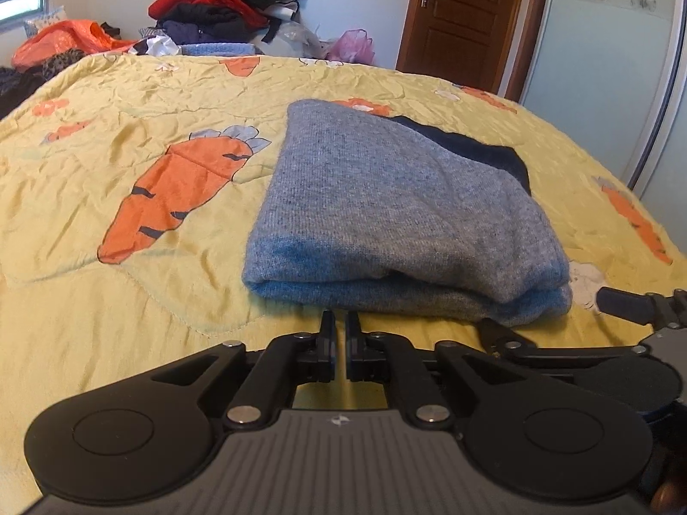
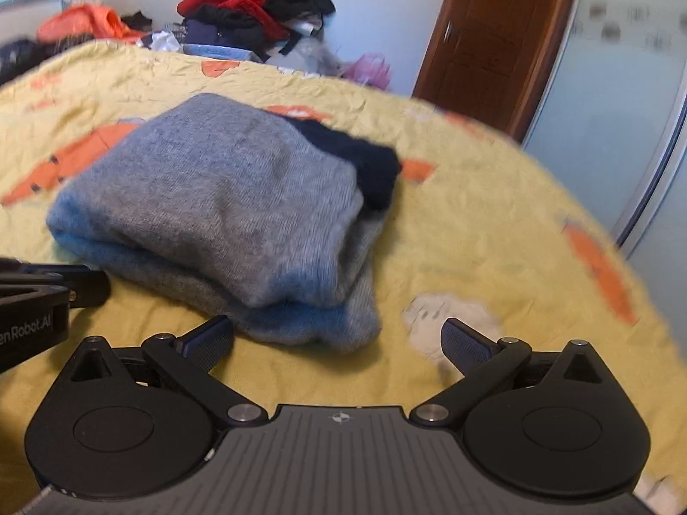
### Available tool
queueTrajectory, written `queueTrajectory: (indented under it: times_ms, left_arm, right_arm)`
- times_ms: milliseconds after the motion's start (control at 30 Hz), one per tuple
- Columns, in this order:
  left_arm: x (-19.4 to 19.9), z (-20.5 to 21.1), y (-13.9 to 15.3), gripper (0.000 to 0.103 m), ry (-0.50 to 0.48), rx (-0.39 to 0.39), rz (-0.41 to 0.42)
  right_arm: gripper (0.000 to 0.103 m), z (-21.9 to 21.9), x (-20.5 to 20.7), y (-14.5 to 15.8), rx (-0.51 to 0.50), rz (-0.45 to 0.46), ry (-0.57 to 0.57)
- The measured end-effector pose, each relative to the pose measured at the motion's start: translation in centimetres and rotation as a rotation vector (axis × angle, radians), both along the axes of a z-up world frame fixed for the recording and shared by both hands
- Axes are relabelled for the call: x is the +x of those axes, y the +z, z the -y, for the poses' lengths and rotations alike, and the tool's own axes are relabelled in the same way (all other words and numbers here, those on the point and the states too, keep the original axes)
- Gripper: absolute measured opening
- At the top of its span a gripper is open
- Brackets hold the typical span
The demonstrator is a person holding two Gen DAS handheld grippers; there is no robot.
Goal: Fold small clothes
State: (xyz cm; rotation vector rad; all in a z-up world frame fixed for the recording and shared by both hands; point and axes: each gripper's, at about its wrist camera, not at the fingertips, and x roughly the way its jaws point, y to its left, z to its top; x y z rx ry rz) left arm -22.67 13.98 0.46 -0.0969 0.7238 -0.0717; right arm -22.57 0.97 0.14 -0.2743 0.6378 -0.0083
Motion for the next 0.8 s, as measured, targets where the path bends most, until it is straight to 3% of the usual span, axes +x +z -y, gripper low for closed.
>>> queueTrajectory:
  times_ms: [100, 267, 433, 600, 700, 800]
  left_arm:
    - [-0.1, 0.3, 0.0, 0.007, -0.007, 0.021, 0.002]
    - [-0.1, -0.3, 0.2, 0.007, -0.006, 0.002, -0.007]
    - [-0.2, -0.8, 0.2, 0.007, -0.002, 0.009, -0.011]
    - [-0.3, -0.8, 0.2, 0.007, -0.008, 0.026, -0.006]
    - [-0.3, -0.7, 0.2, 0.007, -0.010, 0.033, -0.006]
    - [-0.3, -0.7, 0.2, 0.010, -0.009, 0.025, -0.009]
  right_arm:
    - [0.103, -0.7, -0.4, 0.1, -0.011, 0.014, 0.059]
    - [0.103, -0.8, -1.4, 0.5, -0.010, 0.077, 0.057]
    - [0.103, 0.3, -1.9, 1.3, 0.087, 0.135, 0.034]
    - [0.103, 1.3, -1.8, 1.7, 0.175, 0.128, 0.032]
    - [0.103, 1.3, -1.8, 1.7, 0.178, 0.136, 0.026]
    - [0.103, 1.7, -1.2, 1.7, 0.219, 0.091, 0.003]
